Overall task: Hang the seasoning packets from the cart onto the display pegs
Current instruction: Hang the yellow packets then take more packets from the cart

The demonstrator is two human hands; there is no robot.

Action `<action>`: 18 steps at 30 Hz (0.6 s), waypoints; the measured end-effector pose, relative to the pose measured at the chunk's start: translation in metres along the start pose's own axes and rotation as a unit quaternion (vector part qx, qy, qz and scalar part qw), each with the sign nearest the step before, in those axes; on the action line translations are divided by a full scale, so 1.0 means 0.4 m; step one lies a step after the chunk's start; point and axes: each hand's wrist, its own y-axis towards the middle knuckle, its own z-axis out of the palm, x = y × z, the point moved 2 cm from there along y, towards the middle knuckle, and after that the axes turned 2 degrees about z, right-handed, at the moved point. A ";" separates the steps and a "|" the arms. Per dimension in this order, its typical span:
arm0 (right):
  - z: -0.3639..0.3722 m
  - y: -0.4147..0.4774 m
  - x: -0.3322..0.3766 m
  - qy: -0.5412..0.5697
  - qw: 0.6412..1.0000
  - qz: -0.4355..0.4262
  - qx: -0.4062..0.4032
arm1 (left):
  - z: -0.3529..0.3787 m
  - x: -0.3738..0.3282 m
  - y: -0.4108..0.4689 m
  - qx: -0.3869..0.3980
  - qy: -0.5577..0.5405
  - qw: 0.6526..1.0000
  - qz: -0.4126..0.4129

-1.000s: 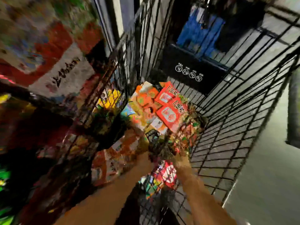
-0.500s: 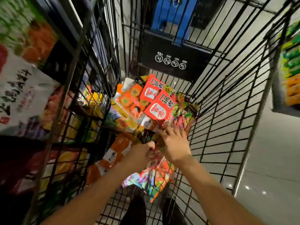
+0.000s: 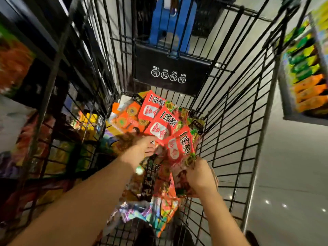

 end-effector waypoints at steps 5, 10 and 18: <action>-0.010 -0.014 0.003 0.094 0.993 0.018 -0.065 | 0.113 0.053 0.034 -0.005 -0.127 0.992 0.005; -0.021 -0.009 0.007 0.189 0.980 0.002 -0.066 | 0.034 0.028 0.025 -0.096 -0.103 0.980 0.139; 0.043 0.009 0.068 0.368 0.922 -0.014 0.120 | -0.191 -0.027 -0.056 -0.063 -0.076 0.960 0.263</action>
